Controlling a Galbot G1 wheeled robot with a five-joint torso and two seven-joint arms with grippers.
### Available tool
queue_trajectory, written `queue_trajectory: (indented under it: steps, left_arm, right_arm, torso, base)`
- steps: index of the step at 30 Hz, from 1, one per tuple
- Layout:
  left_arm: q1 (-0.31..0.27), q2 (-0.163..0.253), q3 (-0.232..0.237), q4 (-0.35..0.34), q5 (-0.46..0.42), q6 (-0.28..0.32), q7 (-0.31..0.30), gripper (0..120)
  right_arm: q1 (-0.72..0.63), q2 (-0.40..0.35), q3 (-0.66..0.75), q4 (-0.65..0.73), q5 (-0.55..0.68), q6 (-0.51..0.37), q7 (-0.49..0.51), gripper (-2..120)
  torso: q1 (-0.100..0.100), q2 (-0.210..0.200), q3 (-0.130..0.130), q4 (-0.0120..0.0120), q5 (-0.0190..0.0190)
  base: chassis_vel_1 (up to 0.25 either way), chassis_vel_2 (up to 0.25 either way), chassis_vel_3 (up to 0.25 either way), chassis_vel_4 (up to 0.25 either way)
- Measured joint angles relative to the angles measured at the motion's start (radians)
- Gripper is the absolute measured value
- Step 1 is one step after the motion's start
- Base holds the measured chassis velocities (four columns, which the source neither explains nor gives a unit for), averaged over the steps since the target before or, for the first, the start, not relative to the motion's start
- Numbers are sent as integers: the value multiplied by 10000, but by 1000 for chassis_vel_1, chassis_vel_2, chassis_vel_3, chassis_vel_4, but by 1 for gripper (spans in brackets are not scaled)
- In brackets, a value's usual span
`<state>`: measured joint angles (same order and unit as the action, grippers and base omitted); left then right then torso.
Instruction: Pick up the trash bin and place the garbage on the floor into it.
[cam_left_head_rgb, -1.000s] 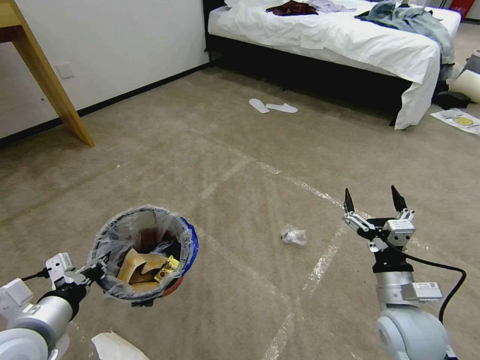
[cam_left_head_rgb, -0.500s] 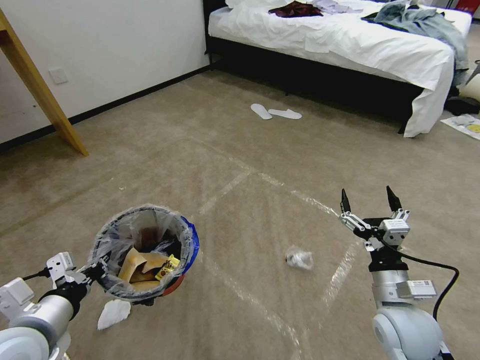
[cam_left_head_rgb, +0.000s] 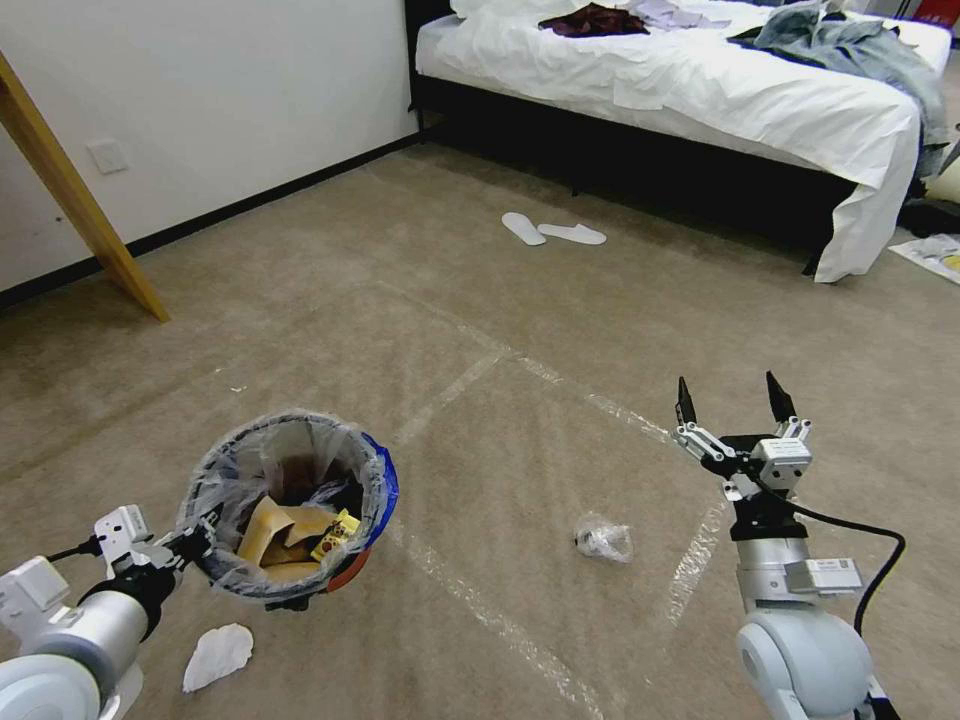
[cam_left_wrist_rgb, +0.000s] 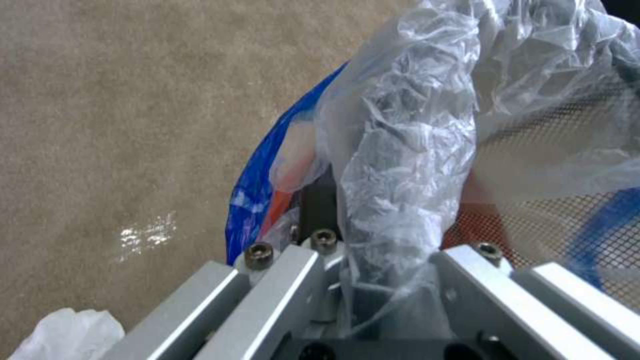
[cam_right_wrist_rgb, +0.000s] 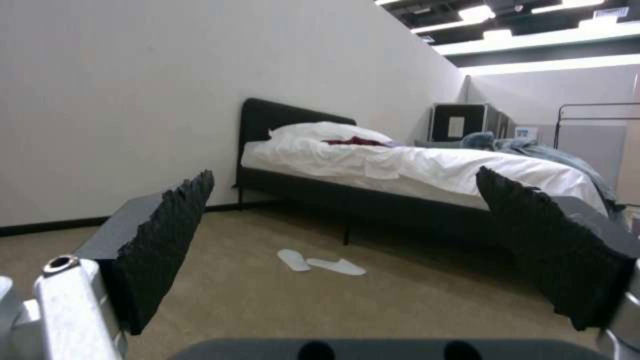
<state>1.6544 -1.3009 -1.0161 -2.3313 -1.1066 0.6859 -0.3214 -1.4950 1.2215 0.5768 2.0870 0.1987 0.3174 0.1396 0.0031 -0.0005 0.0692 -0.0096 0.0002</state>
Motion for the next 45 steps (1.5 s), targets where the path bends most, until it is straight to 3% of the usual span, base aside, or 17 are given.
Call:
queue_trajectory:
  steps: [29,30,32,33,34,35,37,38,39,40,43,45]
  left_arm:
    - [-14,-32,-57,2,-60,6,-1,1]
    - [-13,-35,-49,1,-46,5,-2,1]
    - [-29,-38,-40,0,-41,5,-1,1]
    - [-29,-38,-40,0,-41,5,-1,1]
    - [-31,-38,-40,0,-37,5,-1,1]
    - [-31,-38,-40,0,-37,5,-1,1]
    - [-34,-37,-36,8,-34,5,-2,1]
    - [-34,-37,-36,8,-34,5,-2,1]
    - [-27,-31,-38,30,-24,0,-1,1]
    - [-27,-31,-38,30,-24,0,-1,1]
    - [-27,5,-51,84,-22,-12,6,1]
    - [-43,14,-51,104,-21,-18,7,1]
  right_arm:
    - [188,37,-74,-209,169,-41,59,100]
    - [227,-33,-96,-232,378,-252,196,100]
    - [327,-278,-390,-220,1597,-1673,1437,100]
    - [327,-278,-390,-220,1597,-1673,1437,100]
    - [351,-367,-527,-163,2253,-2574,2133,100]
    - [351,-367,-527,-163,2253,-2574,2133,100]
    - [504,-535,-858,-243,4258,-5277,4152,100]
    - [504,-535,-858,-243,4258,-5277,4152,100]
    - [638,-542,-1003,-487,5856,-6752,5269,100]
    - [638,-542,-1003,-487,5856,-6752,5269,100]
    - [980,-476,-1241,-1063,7849,-8287,6596,100]
    - [1109,-473,-1398,-1337,8135,-8486,6816,100]
  torso:
    - [2,0,3,0,2]
    - [2,-1,3,1,0]
    - [1,0,2,1,0]
    - [1,0,2,1,0]
    - [1,0,2,-1,0]
    - [1,0,2,-1,0]
    - [0,0,1,0,-1]
    - [0,0,1,0,-1]
    - [1,0,2,-1,2]
    - [1,0,2,-1,2]
    - [1,0,2,1,1]
    - [0,0,2,0,-2]
  base:
    - [-23,24,24,-24]
    - [-34,54,57,-55]
    - [0,0,0,0]
    - [0,0,0,0]
    - [0,0,0,0]
    - [0,0,0,0]
    - [0,0,0,0]
    - [0,0,0,0]
    - [0,0,0,0]
    - [0,0,0,0]
    - [0,0,0,0]
    - [0,0,0,0]
